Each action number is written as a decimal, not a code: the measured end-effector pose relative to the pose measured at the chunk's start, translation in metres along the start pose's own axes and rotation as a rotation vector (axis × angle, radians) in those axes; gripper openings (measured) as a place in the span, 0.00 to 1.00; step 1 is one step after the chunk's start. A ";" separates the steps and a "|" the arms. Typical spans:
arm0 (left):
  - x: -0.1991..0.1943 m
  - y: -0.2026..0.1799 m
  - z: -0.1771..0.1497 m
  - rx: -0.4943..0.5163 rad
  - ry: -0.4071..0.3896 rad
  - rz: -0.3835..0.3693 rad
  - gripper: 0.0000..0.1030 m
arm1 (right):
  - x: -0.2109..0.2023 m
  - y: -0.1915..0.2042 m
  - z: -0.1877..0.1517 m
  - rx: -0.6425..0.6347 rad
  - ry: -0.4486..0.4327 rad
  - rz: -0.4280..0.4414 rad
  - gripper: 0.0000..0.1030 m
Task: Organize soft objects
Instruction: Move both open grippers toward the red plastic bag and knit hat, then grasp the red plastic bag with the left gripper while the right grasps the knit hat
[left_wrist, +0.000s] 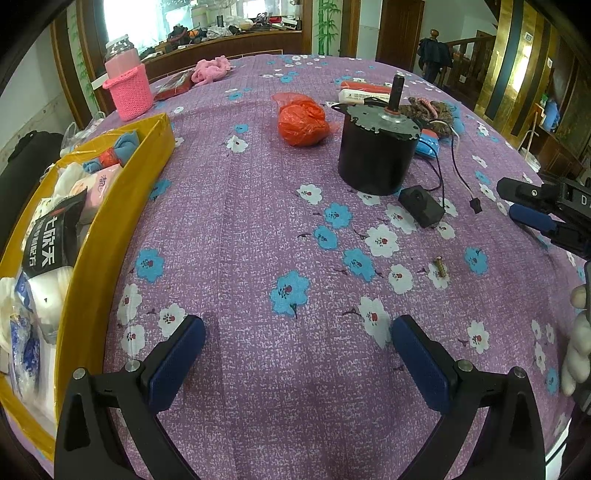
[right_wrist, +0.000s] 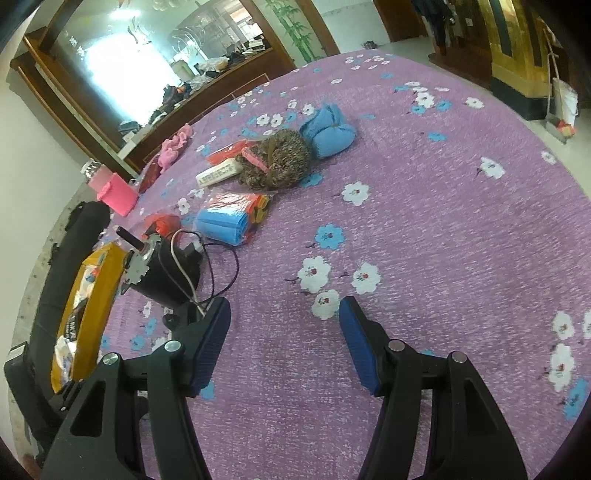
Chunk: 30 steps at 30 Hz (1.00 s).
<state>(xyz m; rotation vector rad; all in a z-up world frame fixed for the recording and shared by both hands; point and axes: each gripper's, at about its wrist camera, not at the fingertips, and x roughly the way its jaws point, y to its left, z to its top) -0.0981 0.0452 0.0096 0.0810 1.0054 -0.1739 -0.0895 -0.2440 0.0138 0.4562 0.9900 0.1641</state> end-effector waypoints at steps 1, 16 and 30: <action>0.000 0.000 0.000 0.001 0.000 0.001 0.99 | -0.002 0.002 0.001 -0.003 0.003 0.008 0.58; -0.086 0.039 0.080 0.035 -0.196 -0.250 0.89 | -0.031 0.025 0.076 -0.067 -0.094 0.044 0.58; 0.054 0.031 0.174 -0.064 -0.011 -0.346 0.66 | 0.048 -0.003 0.105 0.113 0.059 0.136 0.58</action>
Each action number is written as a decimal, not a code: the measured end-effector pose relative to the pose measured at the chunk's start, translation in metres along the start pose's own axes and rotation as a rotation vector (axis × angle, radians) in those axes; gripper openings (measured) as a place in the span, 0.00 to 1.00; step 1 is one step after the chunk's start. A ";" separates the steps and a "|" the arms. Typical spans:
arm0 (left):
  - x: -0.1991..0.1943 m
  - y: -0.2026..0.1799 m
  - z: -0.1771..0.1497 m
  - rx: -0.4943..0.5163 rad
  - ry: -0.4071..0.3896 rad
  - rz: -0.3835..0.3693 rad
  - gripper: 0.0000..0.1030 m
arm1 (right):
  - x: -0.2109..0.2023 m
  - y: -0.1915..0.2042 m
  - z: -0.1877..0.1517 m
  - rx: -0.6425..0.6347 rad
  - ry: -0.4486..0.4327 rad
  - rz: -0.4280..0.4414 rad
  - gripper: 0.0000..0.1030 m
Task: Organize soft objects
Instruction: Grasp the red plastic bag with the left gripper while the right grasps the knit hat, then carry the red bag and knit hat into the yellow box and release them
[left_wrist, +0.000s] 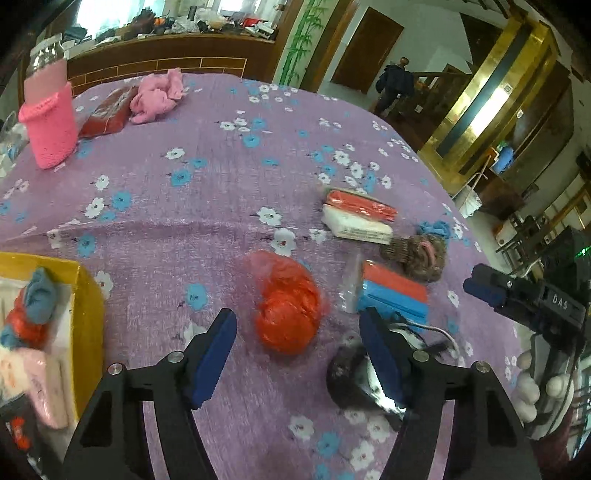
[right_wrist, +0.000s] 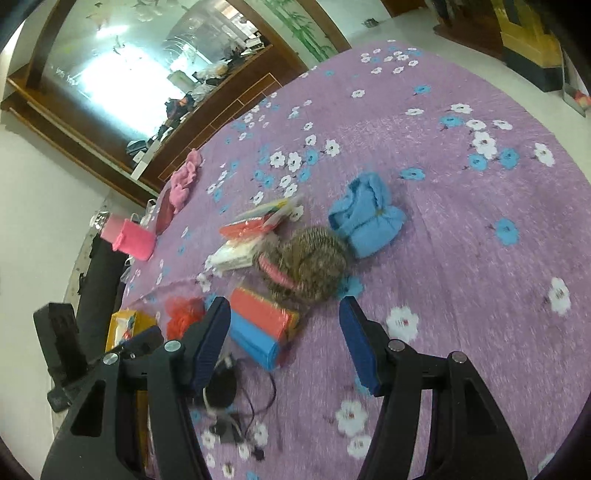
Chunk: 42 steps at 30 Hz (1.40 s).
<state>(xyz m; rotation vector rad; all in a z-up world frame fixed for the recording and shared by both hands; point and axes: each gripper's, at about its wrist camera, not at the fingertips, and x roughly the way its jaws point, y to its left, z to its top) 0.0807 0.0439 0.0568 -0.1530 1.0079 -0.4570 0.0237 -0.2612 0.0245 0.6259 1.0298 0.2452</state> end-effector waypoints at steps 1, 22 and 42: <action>0.006 0.004 0.002 -0.005 0.002 0.001 0.66 | 0.004 0.000 0.003 0.008 0.003 -0.004 0.58; 0.071 0.014 0.014 -0.028 0.051 0.043 0.33 | 0.055 0.011 0.019 -0.023 0.009 -0.157 0.64; -0.070 0.022 -0.041 -0.104 -0.120 -0.055 0.33 | -0.038 0.061 -0.025 -0.129 -0.094 -0.036 0.58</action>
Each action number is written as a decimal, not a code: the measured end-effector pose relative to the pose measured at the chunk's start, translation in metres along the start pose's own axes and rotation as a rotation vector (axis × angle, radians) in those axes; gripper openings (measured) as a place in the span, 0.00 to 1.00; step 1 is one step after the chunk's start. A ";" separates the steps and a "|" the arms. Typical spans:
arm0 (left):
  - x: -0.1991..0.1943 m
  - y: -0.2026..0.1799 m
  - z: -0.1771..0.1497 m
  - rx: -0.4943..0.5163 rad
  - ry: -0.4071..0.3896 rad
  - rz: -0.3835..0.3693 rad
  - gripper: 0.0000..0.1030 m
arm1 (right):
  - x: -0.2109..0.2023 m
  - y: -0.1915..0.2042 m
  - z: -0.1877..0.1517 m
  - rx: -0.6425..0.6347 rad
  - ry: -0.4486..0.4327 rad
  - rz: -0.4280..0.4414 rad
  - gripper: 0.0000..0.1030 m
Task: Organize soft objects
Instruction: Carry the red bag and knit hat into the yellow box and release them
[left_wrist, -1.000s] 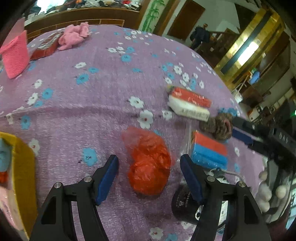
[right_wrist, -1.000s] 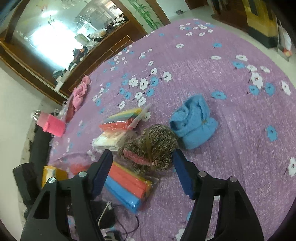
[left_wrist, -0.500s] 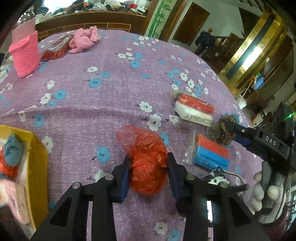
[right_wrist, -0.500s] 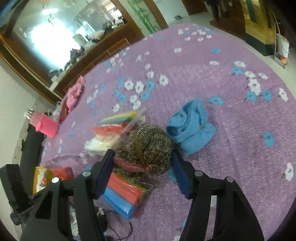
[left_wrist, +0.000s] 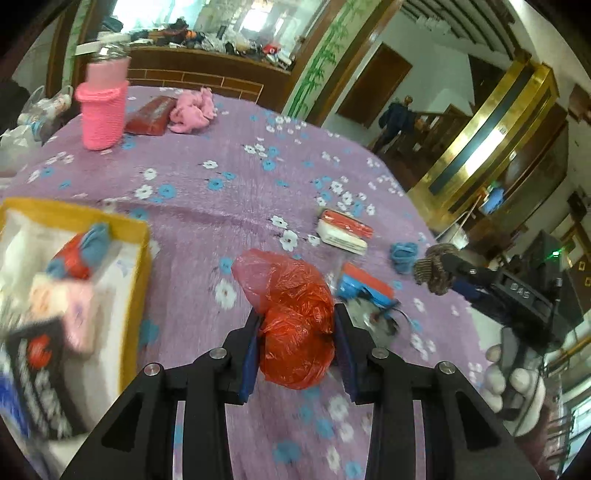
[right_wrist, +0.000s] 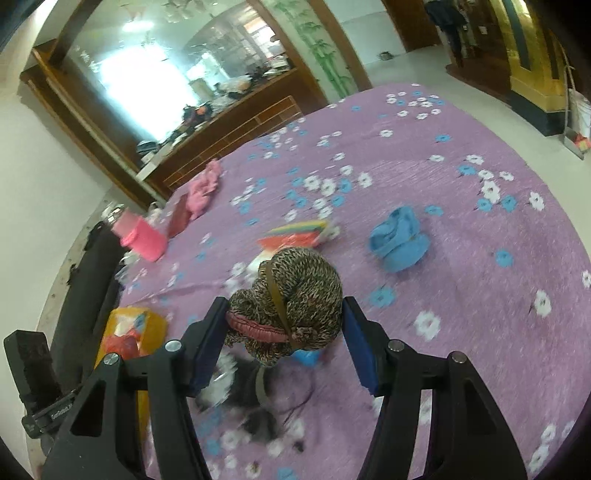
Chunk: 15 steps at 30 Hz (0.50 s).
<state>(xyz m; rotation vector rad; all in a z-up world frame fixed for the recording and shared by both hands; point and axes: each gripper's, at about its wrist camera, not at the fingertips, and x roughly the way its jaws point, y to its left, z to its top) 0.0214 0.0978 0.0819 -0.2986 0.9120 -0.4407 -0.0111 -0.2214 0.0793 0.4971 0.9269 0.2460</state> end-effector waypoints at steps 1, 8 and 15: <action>-0.010 0.001 -0.005 -0.004 -0.008 -0.006 0.34 | -0.002 0.005 -0.004 -0.009 0.003 0.009 0.58; -0.094 0.017 -0.060 -0.057 -0.082 -0.033 0.34 | -0.003 0.061 -0.046 -0.108 0.065 0.105 0.58; -0.174 0.071 -0.117 -0.166 -0.166 0.094 0.34 | 0.013 0.128 -0.096 -0.241 0.159 0.207 0.58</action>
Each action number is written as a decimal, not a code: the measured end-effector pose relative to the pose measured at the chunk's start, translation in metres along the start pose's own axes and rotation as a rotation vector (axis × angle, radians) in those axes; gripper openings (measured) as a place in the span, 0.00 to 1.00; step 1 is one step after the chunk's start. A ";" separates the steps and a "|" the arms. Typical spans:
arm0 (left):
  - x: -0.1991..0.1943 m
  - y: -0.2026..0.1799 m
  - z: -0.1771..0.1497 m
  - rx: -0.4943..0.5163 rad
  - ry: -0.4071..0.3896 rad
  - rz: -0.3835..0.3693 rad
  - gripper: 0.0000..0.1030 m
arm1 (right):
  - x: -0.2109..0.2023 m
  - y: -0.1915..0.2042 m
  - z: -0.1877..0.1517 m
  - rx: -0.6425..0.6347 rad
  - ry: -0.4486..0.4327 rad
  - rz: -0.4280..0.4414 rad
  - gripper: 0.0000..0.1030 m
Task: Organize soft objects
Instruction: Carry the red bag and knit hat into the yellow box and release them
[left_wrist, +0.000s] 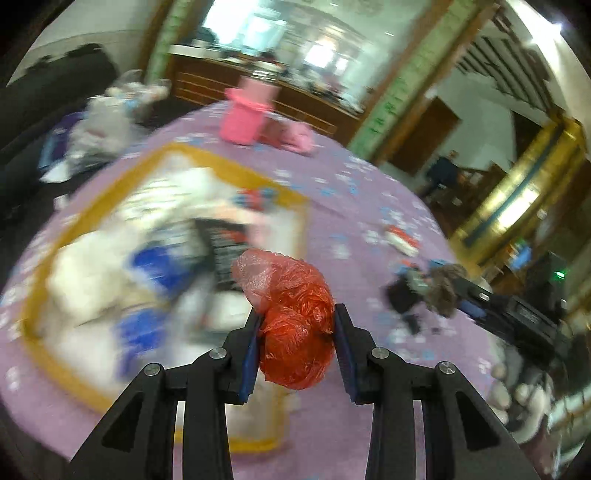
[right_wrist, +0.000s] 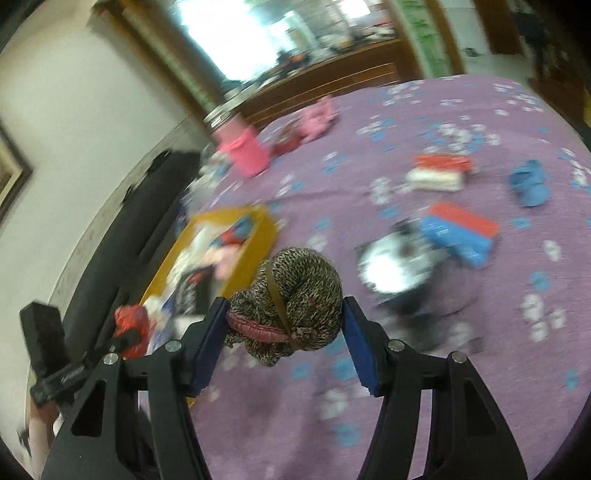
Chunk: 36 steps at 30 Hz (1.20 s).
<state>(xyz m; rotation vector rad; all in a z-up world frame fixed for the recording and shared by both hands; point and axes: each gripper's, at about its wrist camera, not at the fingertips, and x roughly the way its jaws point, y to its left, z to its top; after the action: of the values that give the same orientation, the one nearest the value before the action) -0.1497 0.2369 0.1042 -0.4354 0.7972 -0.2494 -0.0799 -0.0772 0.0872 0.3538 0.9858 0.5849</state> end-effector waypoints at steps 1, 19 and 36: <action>-0.010 0.012 -0.005 -0.017 -0.011 0.033 0.34 | 0.008 0.014 -0.004 -0.031 0.020 0.014 0.58; -0.034 0.102 -0.024 -0.169 0.026 0.249 0.34 | 0.132 0.163 -0.068 -0.459 0.368 0.061 0.59; -0.004 0.102 -0.017 -0.081 0.016 0.300 0.47 | 0.169 0.161 -0.049 -0.507 0.359 -0.174 0.59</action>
<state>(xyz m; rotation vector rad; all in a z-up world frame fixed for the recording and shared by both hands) -0.1592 0.3232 0.0485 -0.3844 0.8784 0.0588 -0.0995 0.1544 0.0334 -0.2951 1.1543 0.7285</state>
